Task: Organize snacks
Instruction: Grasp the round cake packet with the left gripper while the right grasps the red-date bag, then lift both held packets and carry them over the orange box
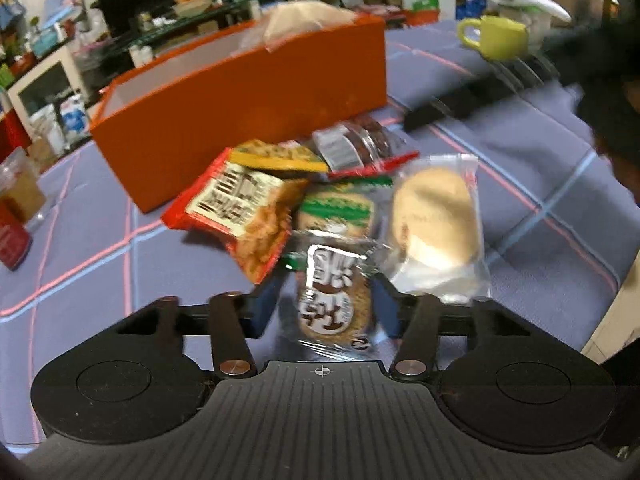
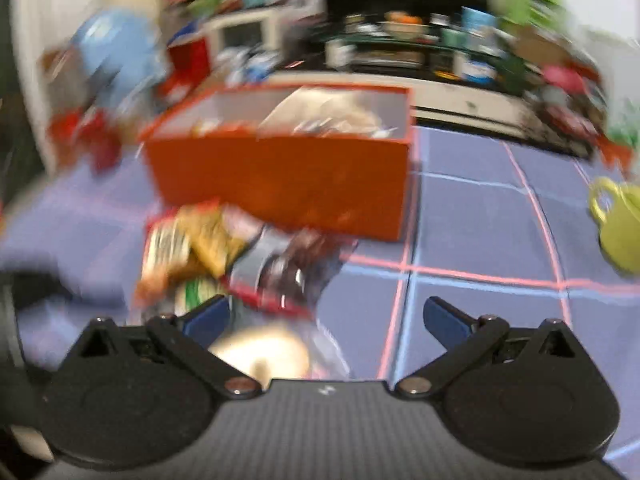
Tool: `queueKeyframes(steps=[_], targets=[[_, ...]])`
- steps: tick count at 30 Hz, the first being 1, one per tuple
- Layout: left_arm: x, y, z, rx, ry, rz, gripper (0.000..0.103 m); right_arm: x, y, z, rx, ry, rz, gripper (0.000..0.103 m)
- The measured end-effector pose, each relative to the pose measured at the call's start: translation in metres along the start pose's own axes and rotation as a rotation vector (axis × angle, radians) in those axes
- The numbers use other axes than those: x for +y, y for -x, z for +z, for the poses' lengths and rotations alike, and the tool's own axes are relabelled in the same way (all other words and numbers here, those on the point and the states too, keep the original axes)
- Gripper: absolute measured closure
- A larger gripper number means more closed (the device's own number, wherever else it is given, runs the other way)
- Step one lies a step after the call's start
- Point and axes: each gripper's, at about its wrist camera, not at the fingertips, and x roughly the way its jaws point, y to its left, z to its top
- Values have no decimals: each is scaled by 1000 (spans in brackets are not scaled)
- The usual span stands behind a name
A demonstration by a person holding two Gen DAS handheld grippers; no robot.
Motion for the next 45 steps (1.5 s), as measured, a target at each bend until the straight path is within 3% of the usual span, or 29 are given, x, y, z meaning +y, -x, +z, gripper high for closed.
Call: queueKeyframes(steps=[1,7,12,14,15,16,27,33,41,45], targets=[[-1,-1,1,-2,7,-11,89,0,-7,5,-6,-36,-4,1],[-4,-2,2,-6,-4,-12,94,13,-53,27,45,-158,-60,1],[-8,-1,1,-28,-47,-8,94,25,-96,26,184,-154,-90,1],[-7,-1,1,-23,-51,-15,96,31,-103,24,192,-57,-155,18],[-5,-1,2,-17,-41,-19,97,32,-101,24,181,-20,-156,34],[-2,0,1,-11,-25,-18,97,30,-97,26,180,-10,-144,44],[6,21,2,-53,15,20,100,-20,-66,13,200,-33,-90,45],[10,34,10,-122,50,73,100,-6,-31,19,93,57,-105,45],[35,38,17,-147,194,207,100,29,9,30,-71,158,-73,45],[44,37,20,-123,247,281,100,44,16,26,-98,204,-60,45]])
